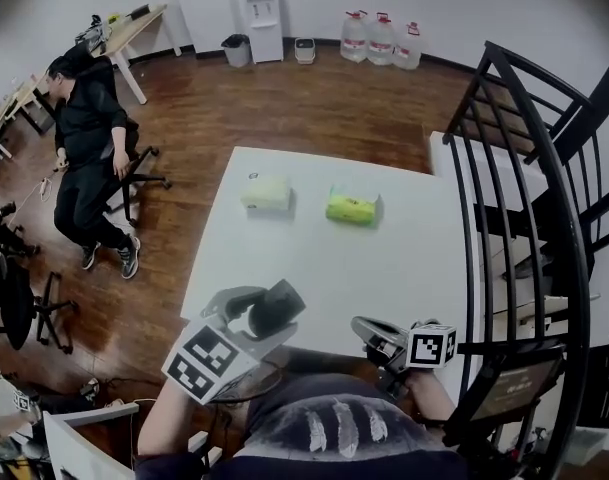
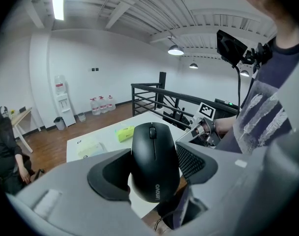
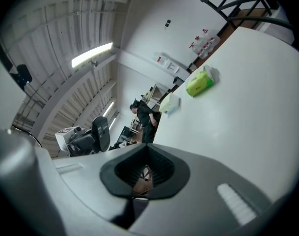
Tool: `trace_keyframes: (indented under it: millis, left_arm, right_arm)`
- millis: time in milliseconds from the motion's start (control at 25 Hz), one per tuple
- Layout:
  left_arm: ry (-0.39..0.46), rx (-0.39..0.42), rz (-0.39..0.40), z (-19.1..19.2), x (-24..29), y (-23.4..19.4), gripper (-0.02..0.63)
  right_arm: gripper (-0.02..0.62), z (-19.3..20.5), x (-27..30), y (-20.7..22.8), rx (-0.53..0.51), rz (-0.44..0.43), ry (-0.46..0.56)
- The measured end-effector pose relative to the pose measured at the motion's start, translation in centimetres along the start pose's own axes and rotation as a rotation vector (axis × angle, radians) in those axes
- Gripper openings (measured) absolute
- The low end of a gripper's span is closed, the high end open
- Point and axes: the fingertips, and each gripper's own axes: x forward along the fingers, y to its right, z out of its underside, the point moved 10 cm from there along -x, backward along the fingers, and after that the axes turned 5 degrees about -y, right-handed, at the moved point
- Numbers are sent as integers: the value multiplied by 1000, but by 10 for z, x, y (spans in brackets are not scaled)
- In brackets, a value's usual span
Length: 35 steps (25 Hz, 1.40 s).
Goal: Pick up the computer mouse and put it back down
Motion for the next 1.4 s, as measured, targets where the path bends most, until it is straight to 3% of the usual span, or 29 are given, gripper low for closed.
trace_keyframes:
  millis: [600, 880, 1400]
  left_arm:
    - [9, 3, -81, -3, -22, 8, 305]
    - [36, 12, -85, 8, -34, -24, 305]
    - [43, 88, -11, 10, -15, -100, 305]
  right_arm:
    - [3, 1, 11, 5, 7, -31, -55]
    - [3, -5, 41, -5, -8, -2, -58]
    - [3, -16, 85, -14, 17, 69, 20]
